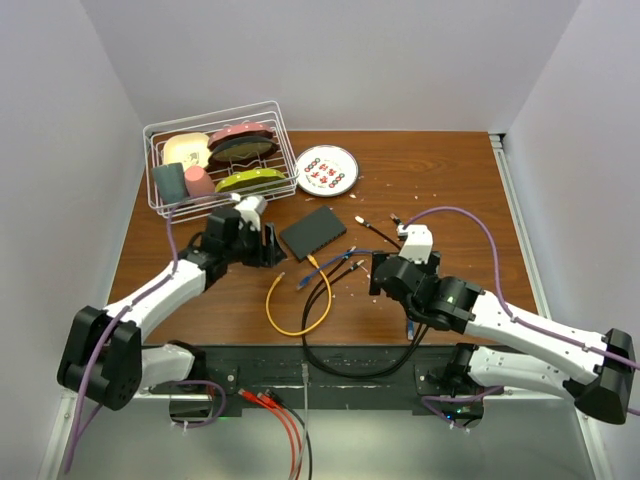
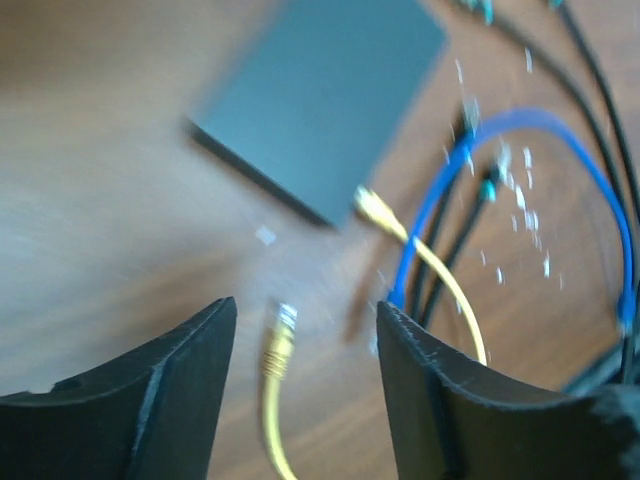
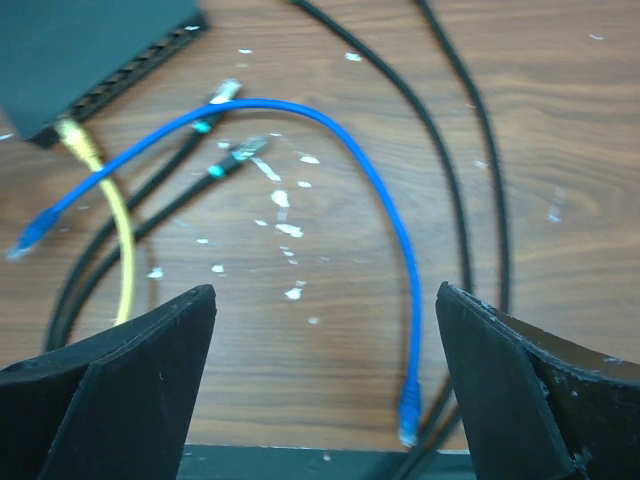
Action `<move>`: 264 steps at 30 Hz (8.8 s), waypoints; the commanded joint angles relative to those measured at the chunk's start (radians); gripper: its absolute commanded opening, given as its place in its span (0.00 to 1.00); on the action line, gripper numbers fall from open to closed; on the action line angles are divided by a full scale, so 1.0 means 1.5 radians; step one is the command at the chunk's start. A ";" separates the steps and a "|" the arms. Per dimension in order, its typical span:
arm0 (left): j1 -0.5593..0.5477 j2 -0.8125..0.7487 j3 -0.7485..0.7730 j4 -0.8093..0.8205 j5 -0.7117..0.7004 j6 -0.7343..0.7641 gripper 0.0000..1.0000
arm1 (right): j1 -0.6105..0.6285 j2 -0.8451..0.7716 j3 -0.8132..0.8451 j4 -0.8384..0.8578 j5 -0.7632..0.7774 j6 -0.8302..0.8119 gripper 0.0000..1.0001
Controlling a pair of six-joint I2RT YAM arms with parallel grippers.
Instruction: Insert the plug into the switch port
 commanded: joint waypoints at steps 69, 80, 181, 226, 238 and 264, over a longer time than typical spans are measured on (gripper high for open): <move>-0.129 -0.134 0.128 -0.185 0.154 0.206 0.00 | -0.074 0.114 0.227 0.292 -0.776 -0.654 0.91; -0.162 -0.228 0.082 -0.150 0.306 0.250 0.00 | -0.104 0.168 0.287 0.233 -0.844 -0.709 0.82; -0.139 -0.223 0.125 -0.097 -0.168 -0.021 0.86 | -0.123 0.085 0.114 0.356 -1.084 -0.681 0.00; -0.113 -0.351 0.060 0.056 0.160 0.119 0.74 | -0.229 0.368 0.218 0.565 -1.260 -0.235 0.00; -0.127 -0.331 0.047 0.096 0.334 0.126 0.56 | -0.284 0.292 0.173 0.607 -1.300 -0.158 0.00; -0.200 -0.253 0.039 0.142 0.307 0.102 0.00 | -0.306 0.251 0.165 0.593 -1.313 -0.169 0.00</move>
